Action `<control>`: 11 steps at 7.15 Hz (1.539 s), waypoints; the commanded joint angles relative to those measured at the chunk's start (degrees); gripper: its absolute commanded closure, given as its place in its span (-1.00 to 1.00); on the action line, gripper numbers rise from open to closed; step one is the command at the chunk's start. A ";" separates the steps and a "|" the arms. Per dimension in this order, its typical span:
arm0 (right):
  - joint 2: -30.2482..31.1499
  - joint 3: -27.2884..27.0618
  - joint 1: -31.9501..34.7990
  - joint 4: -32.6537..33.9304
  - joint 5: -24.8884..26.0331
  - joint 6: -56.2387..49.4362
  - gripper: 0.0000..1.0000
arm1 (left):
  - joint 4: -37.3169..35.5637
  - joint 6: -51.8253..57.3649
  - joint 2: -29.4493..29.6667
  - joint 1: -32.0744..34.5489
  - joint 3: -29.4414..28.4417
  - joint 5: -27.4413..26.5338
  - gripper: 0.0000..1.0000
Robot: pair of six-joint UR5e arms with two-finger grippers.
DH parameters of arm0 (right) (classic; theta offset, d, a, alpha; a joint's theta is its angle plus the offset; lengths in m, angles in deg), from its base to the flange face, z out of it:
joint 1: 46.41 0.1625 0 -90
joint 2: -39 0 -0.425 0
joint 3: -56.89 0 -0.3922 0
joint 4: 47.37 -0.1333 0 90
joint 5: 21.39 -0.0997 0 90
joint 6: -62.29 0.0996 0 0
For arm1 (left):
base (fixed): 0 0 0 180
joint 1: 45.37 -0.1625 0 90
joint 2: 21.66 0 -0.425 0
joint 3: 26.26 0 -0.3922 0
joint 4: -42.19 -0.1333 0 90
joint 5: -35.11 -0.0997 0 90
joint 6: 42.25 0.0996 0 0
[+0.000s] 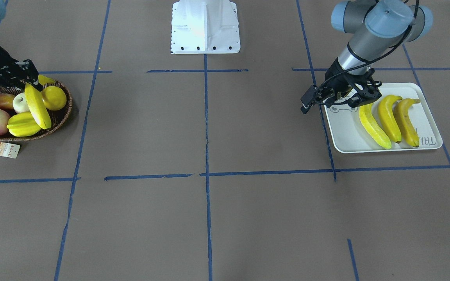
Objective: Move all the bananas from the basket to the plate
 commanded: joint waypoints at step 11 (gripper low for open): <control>-35.75 -1.53 -25.34 -1.67 26.04 32.15 0.97 | 17.55 -22.15 18.21 -7.89 -6.87 -3.68 -0.89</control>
